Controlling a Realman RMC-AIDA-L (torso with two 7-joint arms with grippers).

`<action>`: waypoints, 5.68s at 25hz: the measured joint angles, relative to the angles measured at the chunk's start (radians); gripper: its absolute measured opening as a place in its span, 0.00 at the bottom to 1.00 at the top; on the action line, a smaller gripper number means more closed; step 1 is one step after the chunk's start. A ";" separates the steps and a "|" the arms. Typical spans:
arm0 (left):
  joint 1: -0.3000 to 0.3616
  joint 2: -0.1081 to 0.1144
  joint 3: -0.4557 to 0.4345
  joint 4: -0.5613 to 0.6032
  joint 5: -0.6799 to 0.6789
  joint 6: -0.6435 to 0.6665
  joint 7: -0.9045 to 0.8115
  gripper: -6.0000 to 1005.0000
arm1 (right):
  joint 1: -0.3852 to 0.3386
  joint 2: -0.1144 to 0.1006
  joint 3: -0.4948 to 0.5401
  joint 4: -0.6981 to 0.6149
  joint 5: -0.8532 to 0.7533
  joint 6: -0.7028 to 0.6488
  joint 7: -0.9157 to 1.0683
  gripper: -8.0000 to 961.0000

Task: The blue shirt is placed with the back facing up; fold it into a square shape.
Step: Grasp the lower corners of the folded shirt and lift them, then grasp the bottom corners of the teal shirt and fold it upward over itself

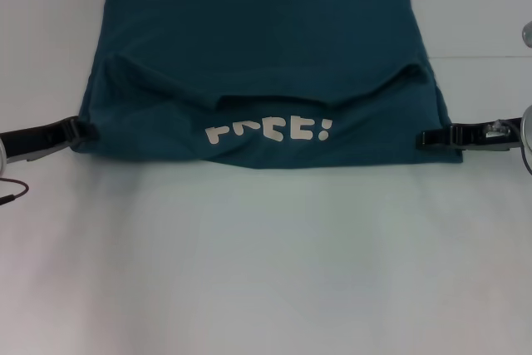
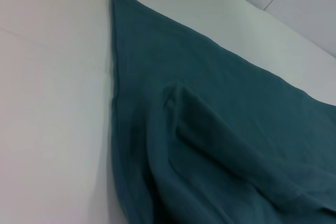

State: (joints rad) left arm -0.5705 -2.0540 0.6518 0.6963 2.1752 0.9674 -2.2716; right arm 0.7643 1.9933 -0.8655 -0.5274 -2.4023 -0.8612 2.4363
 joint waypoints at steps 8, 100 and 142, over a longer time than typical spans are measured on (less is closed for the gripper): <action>-0.003 -0.003 0.000 0.000 0.000 0.000 0.001 0.01 | -0.001 0.006 0.007 -0.003 0.007 0.009 -0.004 0.64; 0.154 0.051 -0.217 0.304 0.399 0.896 0.010 0.01 | -0.194 -0.079 0.081 -0.201 -0.138 -0.826 -0.154 0.04; -0.230 0.074 -0.121 0.025 0.392 0.075 -0.240 0.01 | 0.029 0.027 0.263 -0.078 0.125 0.089 -0.154 0.04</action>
State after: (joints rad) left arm -0.8007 -1.9798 0.5306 0.7214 2.5669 1.0428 -2.5119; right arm 0.7929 2.0207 -0.6024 -0.6050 -2.2776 -0.7722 2.2825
